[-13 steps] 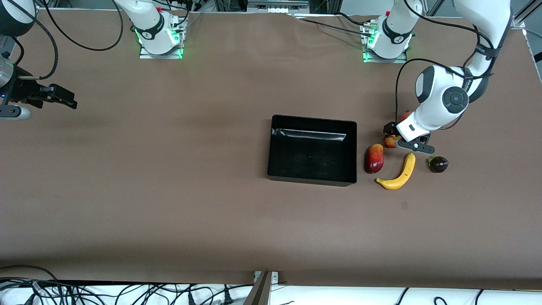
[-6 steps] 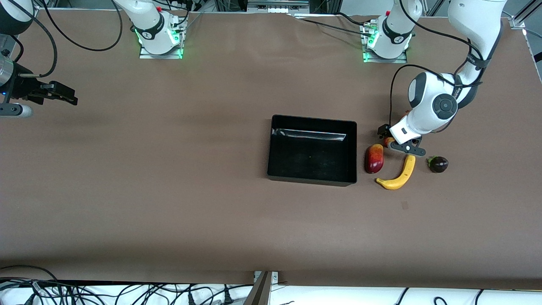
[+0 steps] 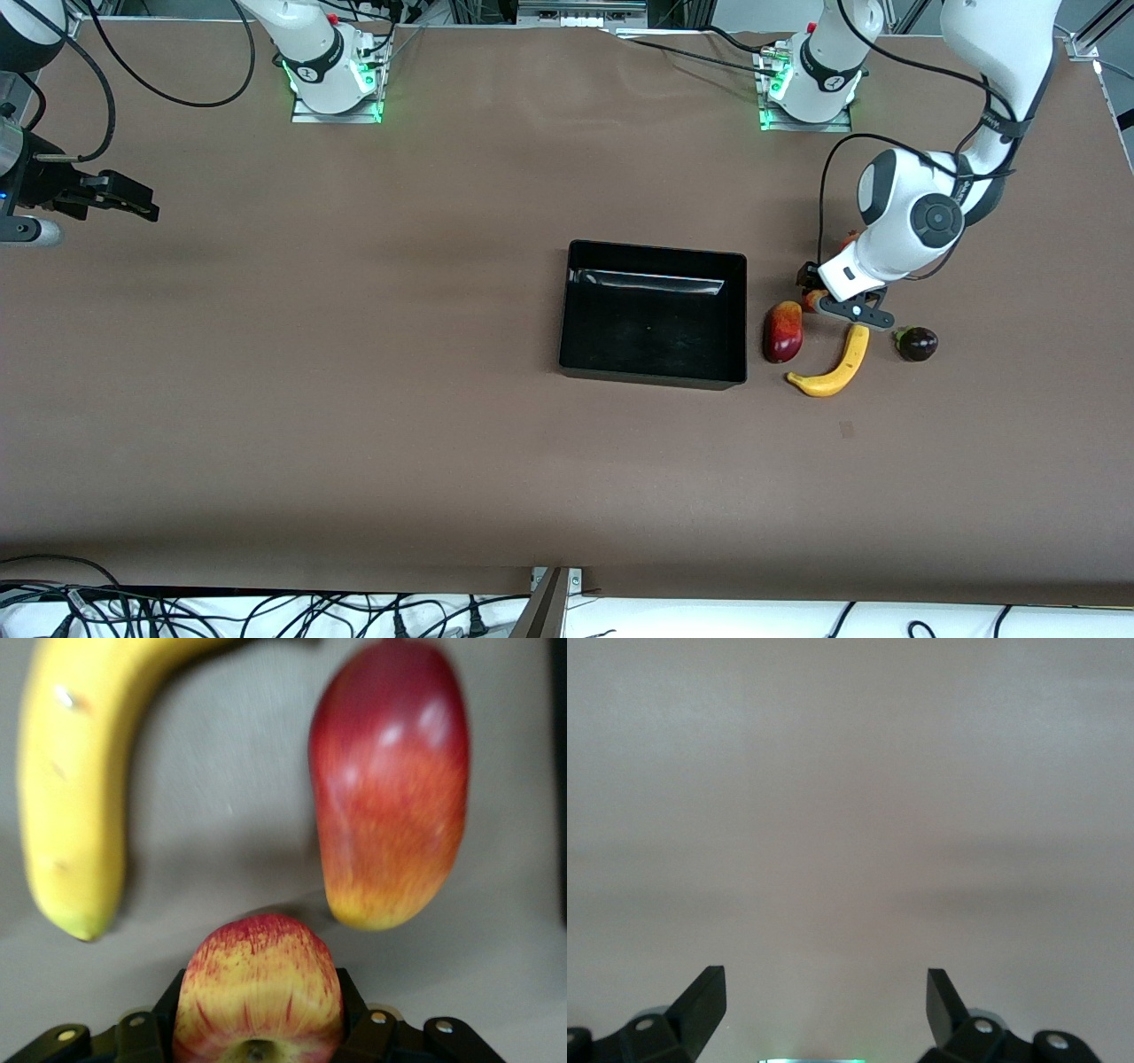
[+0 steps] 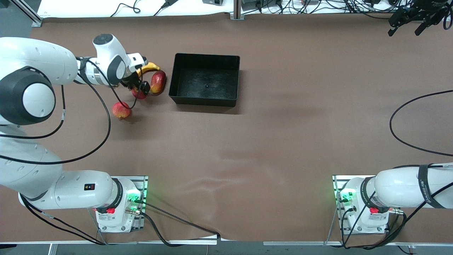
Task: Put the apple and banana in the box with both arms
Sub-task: 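Carry the apple into the black box and open the left gripper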
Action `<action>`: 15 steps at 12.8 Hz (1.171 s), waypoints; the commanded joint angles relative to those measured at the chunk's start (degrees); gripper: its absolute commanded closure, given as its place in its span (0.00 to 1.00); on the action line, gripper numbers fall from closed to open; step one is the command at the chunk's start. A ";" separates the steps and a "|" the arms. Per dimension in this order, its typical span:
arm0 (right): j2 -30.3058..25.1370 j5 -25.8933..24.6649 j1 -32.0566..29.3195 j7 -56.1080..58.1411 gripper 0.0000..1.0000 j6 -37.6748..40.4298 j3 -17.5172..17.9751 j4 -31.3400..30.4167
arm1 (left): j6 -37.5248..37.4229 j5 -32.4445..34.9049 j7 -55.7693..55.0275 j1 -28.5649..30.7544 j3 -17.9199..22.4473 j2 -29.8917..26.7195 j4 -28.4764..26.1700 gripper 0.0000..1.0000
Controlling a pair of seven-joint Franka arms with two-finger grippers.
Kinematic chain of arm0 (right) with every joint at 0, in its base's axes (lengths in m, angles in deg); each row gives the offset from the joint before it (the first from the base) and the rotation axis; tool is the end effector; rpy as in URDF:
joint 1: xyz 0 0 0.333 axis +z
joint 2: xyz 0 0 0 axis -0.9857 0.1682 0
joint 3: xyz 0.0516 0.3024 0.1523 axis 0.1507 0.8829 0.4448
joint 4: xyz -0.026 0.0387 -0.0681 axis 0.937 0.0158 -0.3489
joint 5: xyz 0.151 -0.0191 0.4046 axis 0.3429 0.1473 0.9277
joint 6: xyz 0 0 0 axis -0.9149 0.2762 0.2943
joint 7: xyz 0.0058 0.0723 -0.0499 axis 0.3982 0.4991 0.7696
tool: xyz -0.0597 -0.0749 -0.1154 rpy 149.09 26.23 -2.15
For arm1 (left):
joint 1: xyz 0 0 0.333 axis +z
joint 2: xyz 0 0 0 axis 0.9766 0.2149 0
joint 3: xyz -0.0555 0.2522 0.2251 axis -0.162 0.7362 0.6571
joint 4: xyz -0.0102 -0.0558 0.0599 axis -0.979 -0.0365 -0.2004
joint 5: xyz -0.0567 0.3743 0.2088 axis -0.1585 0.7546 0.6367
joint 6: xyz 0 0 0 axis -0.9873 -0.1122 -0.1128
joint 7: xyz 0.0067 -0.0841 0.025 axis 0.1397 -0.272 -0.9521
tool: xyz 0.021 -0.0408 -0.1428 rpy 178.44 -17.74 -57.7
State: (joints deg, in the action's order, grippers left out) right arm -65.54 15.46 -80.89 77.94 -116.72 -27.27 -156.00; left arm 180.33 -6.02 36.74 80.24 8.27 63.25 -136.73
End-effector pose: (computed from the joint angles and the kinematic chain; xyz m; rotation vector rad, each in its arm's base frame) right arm 0.5718 -0.0539 0.5230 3.1193 -0.0106 -0.1737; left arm 0.5307 -0.0447 0.1679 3.0867 -0.4085 -0.0672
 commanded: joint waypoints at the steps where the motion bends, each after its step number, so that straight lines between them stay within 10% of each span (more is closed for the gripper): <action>1: 0.80 -0.26 -0.39 0.01 0.00 0.65 0.21 1.74 | -4.76 -1.43 -0.89 -4.04 -0.32 -7.12 2.58 1.00; 6: 0.89 -0.26 -0.39 -0.08 0.00 0.29 0.21 1.91 | -16.46 -1.43 -23.19 -19.15 -0.32 -4.69 18.05 1.00; 15: 1.24 -0.35 -0.39 0.01 0.00 -0.14 0.13 2.00 | -15.85 -5.65 -52.92 -37.18 2.74 18.78 36.69 1.00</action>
State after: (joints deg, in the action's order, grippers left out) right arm -65.33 15.46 -80.90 77.94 -116.97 -27.36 -155.52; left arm 165.50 -10.19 -13.39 46.43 8.60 77.94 -105.89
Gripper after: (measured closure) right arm 0.000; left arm 0.339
